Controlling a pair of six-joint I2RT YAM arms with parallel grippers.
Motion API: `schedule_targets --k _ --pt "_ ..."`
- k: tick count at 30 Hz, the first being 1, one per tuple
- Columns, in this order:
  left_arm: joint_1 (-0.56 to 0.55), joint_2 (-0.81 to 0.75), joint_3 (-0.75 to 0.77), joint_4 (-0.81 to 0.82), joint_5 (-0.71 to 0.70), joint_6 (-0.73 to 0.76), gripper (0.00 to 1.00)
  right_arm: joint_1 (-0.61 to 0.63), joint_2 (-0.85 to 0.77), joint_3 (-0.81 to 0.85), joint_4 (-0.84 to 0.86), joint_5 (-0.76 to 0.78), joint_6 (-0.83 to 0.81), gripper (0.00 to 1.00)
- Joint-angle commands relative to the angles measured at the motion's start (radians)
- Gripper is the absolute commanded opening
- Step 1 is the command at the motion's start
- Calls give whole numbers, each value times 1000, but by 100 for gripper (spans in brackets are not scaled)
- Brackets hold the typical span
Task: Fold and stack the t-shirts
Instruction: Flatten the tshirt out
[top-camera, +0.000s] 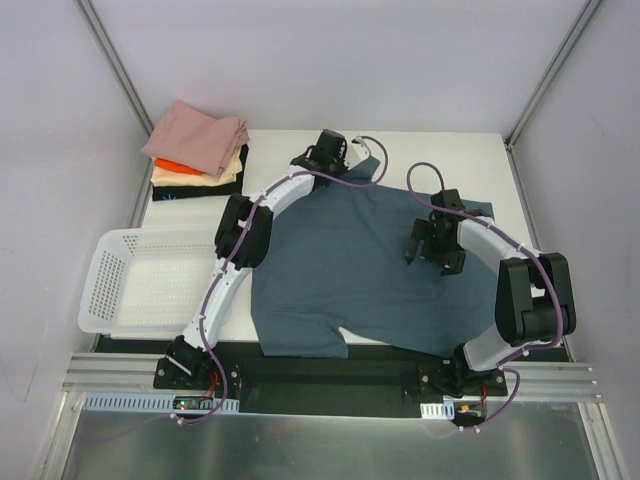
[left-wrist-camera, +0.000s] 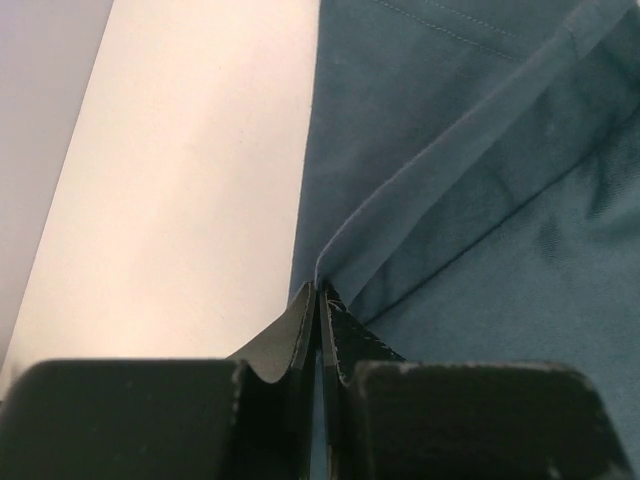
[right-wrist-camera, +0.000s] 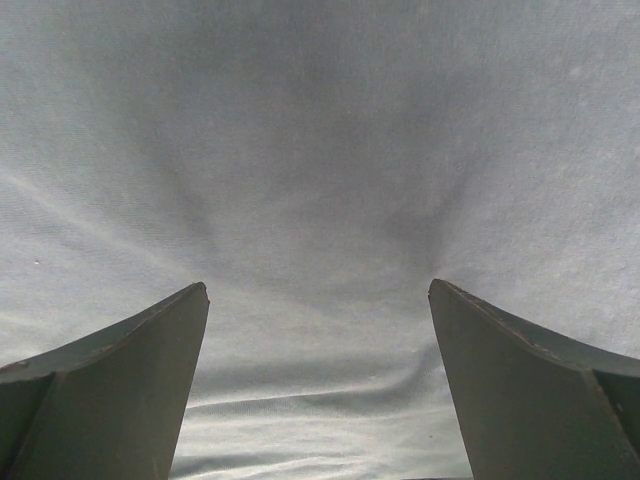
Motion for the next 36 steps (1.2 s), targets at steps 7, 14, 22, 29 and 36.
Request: schedule_targets --k 7,14,22,29,36 --pt "112 4 92 41 110 -128 0 3 1 55 -35 21 7 96" --pt "179 13 115 44 122 -164 0 5 15 83 -54 33 10 97" --pt "201 39 114 67 69 -188 57 5 33 105 -65 27 13 96" --pt "196 -33 82 66 -31 -216 99 3 9 124 -92 88 7 96" --pt "167 -256 -53 63 -123 -320 99 -9 -66 120 -115 120 24 96"
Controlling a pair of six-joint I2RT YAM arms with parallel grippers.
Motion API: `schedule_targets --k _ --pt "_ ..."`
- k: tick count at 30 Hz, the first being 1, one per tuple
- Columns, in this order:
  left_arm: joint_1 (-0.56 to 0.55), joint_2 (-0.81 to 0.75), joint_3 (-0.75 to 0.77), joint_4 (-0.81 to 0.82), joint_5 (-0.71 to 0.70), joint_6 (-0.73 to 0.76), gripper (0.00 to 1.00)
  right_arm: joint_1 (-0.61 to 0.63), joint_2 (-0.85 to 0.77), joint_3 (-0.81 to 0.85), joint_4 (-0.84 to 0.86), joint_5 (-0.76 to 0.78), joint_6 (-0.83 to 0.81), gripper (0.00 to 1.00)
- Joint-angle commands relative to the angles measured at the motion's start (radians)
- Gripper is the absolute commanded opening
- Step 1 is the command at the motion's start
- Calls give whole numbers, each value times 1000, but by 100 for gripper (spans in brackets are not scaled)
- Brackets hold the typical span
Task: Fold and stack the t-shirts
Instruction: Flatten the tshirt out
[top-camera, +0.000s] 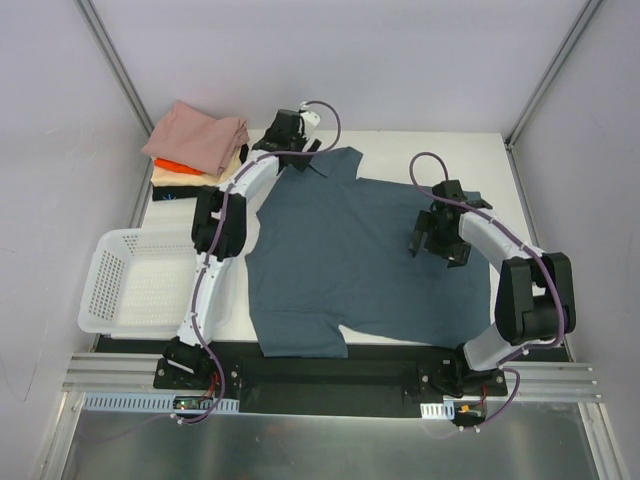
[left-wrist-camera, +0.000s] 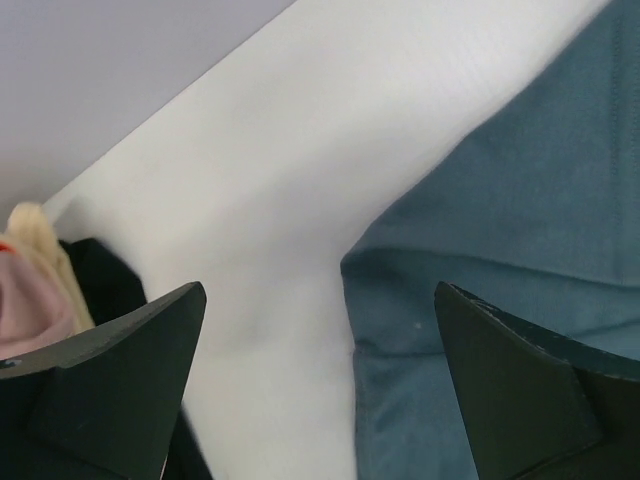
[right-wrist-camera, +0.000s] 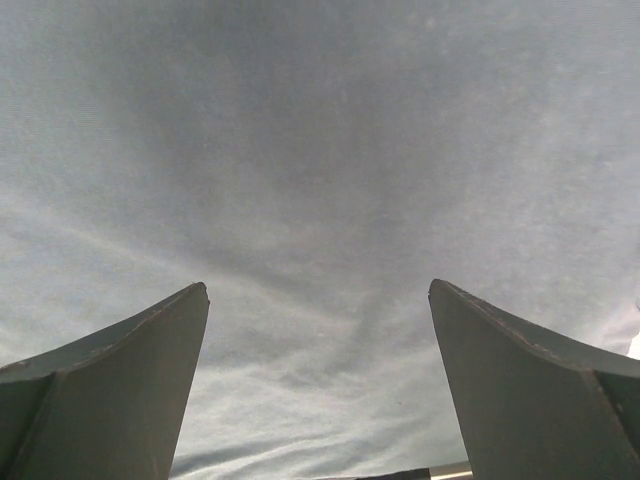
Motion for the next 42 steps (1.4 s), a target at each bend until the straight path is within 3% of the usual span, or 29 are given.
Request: schedule_targets --k 1,4,11,16,19,29,42 --pt "-31 -261 -92 15 -77 -95 99 -13 -87 23 -46 41 18 96" --pt "-49 -413 -291 6 -32 -179 99 -40 -113 2 -48 36 20 96" --pt "-51 -664 -517 -125 145 -491 99 -158 -65 -21 -12 -11 -3 96" --pt "-51 -729 -659 -155 288 -686 99 -237 52 48 -8 -51 -11 96" --pt "-51 -702 -706 -159 394 -704 100 -253 126 97 -8 -69 -19 96" --pt "-32 -430 -607 -271 460 -747 99 -276 371 281 -87 -88 -34 96" --pt "44 -156 -256 -397 469 -793 99 -315 586 635 -225 -111 -73 96"
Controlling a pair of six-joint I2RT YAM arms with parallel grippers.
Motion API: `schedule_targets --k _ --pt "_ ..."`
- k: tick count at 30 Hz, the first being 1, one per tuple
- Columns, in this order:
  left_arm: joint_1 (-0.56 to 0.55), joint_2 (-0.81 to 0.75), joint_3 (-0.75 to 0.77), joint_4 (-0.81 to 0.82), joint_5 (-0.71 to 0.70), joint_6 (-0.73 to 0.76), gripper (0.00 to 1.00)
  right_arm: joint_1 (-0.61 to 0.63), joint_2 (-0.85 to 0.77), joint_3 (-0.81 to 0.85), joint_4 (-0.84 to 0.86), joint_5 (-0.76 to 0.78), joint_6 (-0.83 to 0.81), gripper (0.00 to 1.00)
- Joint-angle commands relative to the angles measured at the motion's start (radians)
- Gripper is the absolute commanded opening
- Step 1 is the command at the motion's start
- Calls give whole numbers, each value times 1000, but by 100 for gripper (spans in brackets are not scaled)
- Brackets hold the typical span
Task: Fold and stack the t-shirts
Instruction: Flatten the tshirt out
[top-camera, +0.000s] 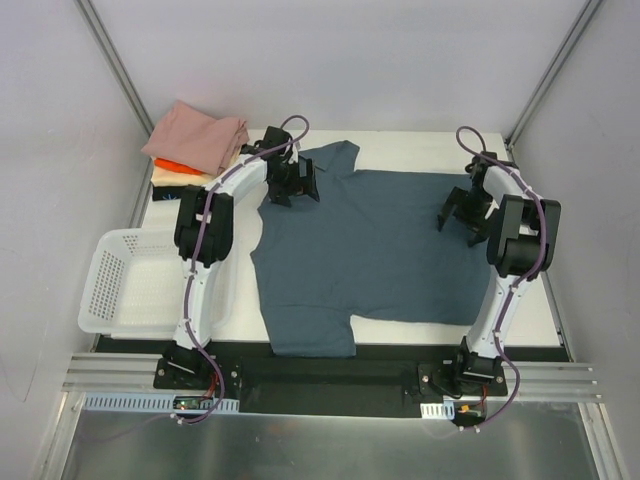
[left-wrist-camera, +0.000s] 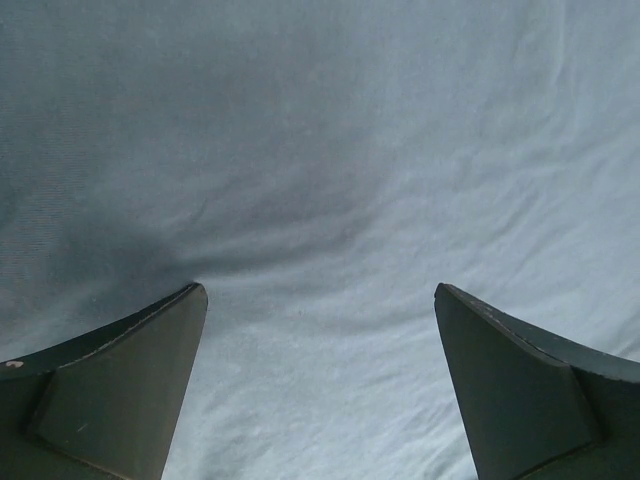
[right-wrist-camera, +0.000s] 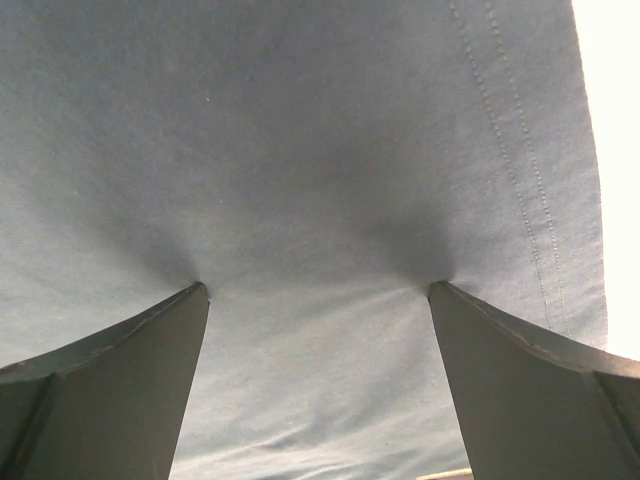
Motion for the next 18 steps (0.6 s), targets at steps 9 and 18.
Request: schedule_targets --k 9,18 --pt "68 246 392 -95 57 -52 99 -35 220 388 -98 -80 -40 96" --pt "77 219 540 -96 72 -53 99 -46 180 424 -61 -168 -32 96"
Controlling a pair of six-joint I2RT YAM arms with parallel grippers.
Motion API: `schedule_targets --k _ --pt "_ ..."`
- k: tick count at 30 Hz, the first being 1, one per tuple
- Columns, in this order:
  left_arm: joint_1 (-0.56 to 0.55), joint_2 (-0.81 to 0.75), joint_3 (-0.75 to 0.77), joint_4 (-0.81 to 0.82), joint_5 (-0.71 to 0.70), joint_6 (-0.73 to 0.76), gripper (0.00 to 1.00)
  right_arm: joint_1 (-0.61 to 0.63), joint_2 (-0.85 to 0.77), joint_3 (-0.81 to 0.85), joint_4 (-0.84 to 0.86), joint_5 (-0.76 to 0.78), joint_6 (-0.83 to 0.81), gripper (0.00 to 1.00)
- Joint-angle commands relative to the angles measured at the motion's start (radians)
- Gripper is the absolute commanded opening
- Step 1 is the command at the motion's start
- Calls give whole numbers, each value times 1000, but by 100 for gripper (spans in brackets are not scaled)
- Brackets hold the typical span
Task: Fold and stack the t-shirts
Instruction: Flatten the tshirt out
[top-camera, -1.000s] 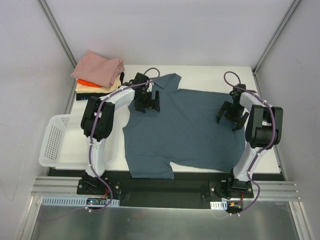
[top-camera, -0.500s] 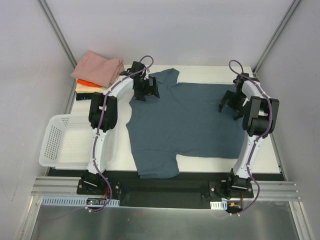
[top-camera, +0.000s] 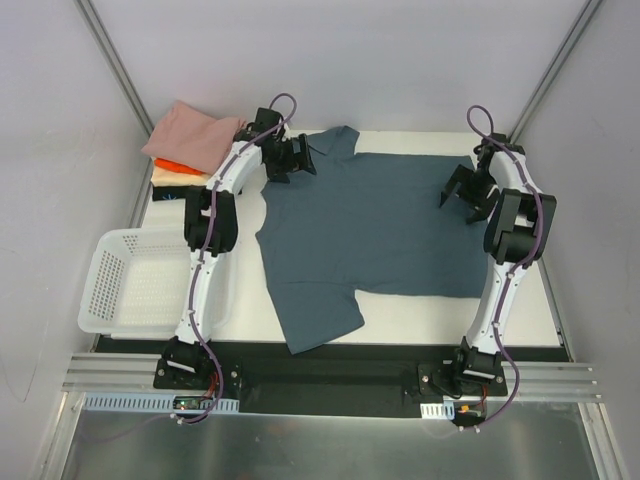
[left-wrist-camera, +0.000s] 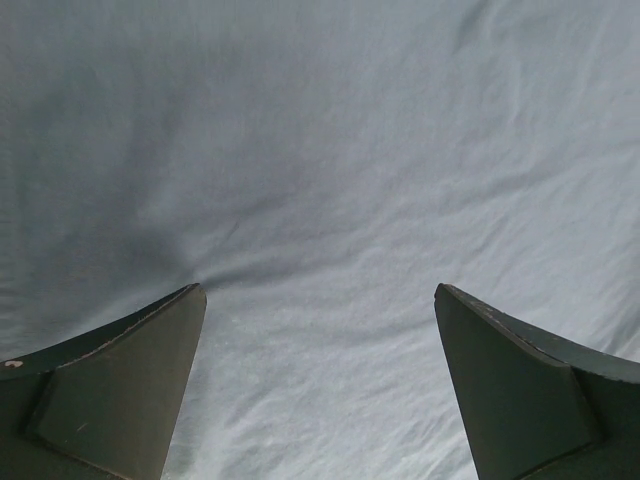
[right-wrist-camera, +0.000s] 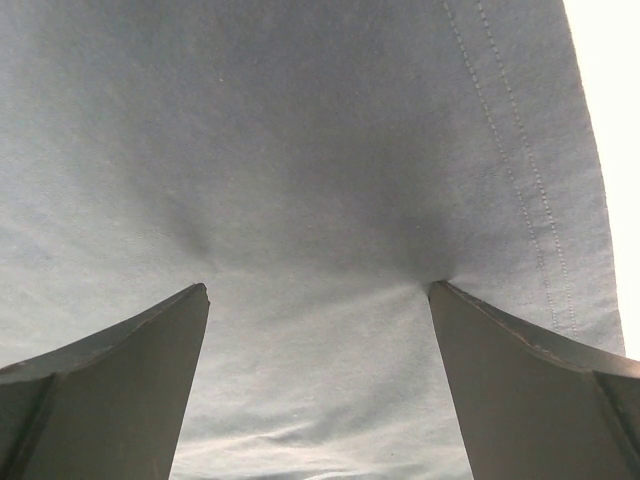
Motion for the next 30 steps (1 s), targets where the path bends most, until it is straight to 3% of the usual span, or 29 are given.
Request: schedule_targets --k 1,6,7,13,14,17,25,30 --pt "7 -53 85 -15 17 -8 99 -5 -69 18 19 -43 0 96" --pt "-4 -251 -45 -15 22 -12 99 0 -331 -126 99 -12 14 96" --pt "-7 -292 -86 -15 16 -12 99 3 -380 -234 124 -10 16 96" --pt "-91 -670 -600 -6 -151 -48 99 6 -766 -703 346 23 75 96" --pt "-111 -720 -748 0 -171 -76 99 6 -834 -800 361 42 80 96" --pt "-247 -942 -1014 33 -254 -129 100 6 -945 -925 389 71 80 96" --pt "-510 -1282 -1491 37 -268 -361 97 4 -1068 -1031 403 56 80 96" --pt "-676 -1377 -1610 39 -248 -513 94 6 -1073 -1041 415 30 79 96"
